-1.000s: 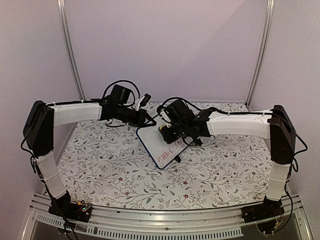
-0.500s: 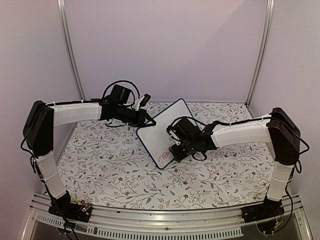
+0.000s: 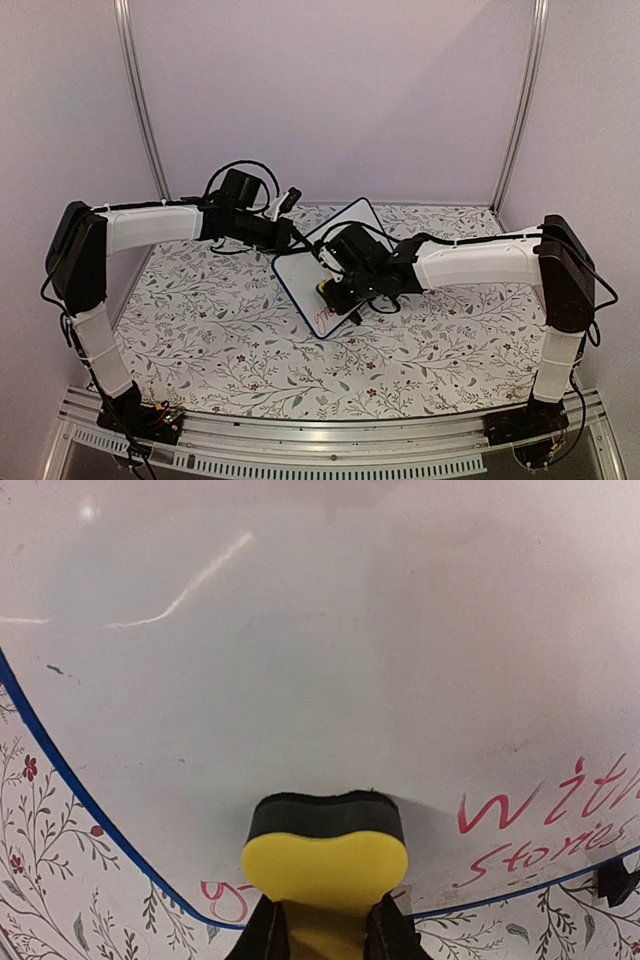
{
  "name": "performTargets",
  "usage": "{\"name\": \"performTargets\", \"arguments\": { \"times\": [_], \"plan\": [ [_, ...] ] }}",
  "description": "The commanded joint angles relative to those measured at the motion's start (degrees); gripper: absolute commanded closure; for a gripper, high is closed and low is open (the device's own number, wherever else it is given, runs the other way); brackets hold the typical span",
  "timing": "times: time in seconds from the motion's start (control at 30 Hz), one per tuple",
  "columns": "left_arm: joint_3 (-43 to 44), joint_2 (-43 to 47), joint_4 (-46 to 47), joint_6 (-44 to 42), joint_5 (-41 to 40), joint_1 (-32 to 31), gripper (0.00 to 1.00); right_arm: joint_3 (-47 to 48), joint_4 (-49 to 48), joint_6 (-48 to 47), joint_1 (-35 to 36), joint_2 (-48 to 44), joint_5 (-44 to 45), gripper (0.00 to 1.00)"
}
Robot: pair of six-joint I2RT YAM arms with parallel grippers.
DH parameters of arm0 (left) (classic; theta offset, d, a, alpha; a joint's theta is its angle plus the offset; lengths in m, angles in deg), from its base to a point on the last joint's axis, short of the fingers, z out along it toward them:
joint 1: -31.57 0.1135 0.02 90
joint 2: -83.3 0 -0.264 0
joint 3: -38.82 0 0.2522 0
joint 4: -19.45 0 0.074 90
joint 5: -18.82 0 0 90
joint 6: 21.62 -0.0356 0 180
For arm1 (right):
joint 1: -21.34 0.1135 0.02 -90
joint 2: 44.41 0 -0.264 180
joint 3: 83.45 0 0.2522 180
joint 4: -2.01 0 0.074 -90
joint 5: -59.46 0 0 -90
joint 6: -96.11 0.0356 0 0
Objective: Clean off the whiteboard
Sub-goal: Erase the whiteboard at the center of the board.
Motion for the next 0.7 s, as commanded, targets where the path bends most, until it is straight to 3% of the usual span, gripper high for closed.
{"name": "performTargets", "arguments": {
  "times": [0.0, 0.4, 0.67],
  "plan": [
    [-0.1, 0.6, -2.7, -2.2, 0.9, -1.9, 1.0, 1.7, -2.5, -1.7, 0.3, 2.2, -0.3, 0.85],
    [-0.1, 0.4, -2.7, -2.0, 1.3, -1.9, 1.0, -7.4, -2.3, -0.3, 0.3, -0.8, 0.8, 0.85],
    [-0.1, 0.1, -2.7, -2.1, 1.1, -1.9, 1.0, -2.5, -3.5, -1.9, 0.8, 0.4, 0.1, 0.85]
  ]
}}
